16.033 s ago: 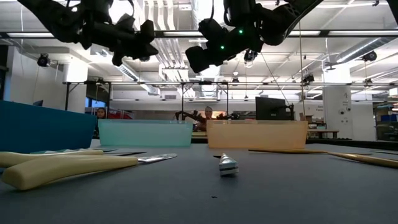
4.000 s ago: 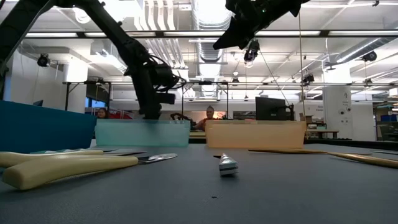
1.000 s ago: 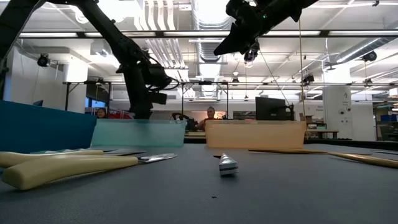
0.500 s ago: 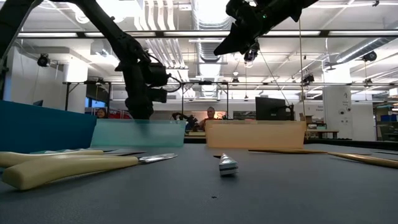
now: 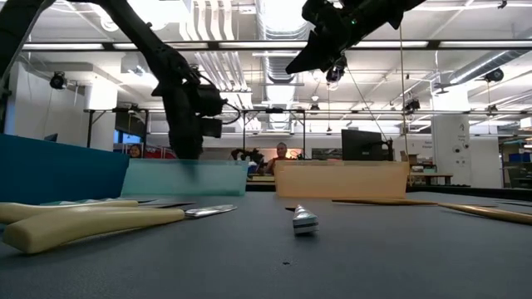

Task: Sort silverware by color (type)
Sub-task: Put the white knife into the light blue bin, then put the golden knife into the orange bin

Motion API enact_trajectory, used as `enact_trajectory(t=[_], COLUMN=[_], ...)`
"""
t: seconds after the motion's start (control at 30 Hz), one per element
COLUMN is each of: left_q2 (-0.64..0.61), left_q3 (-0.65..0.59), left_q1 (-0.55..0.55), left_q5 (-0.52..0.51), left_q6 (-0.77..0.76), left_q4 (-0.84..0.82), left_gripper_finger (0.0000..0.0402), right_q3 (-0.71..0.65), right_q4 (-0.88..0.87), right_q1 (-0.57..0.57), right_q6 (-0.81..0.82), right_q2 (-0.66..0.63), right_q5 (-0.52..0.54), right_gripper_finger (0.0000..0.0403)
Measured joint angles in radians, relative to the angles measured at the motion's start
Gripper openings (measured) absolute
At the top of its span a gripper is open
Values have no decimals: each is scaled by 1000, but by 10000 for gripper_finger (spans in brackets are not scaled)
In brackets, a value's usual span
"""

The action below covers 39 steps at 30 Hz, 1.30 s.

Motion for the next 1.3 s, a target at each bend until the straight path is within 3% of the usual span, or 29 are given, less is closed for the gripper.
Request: enact_trajectory(t=[0.2,0.33,0.57,0.77,1.0,1.3], left_q2=[-154,-317,-610,-789,-905,-935], left_q3=[-32,-112,-337,-518,-601,-605], left_q1=[-20,-65,-156,-199,-203,-203], left_q5=[71,84,76,42,-7,-5], left_q6=[-150,-222,-433,-554,-566,-467], left_q4=[-5,89,366,515,566,572], left_gripper_finger=[49,41,40,40,40,40], right_q3=[0,-5,-35,-59,-36,20], right_q4=[0,4,2,13,54,48], right_q1=[1,0,1,0,1,12], right_q6=[-38,-24,45,86,226,327], right_q2=[0,0,0,0,0,0], right_q5=[0,0,0,0,0,0], right_gripper_finger=[9,9,9,9,9,9])
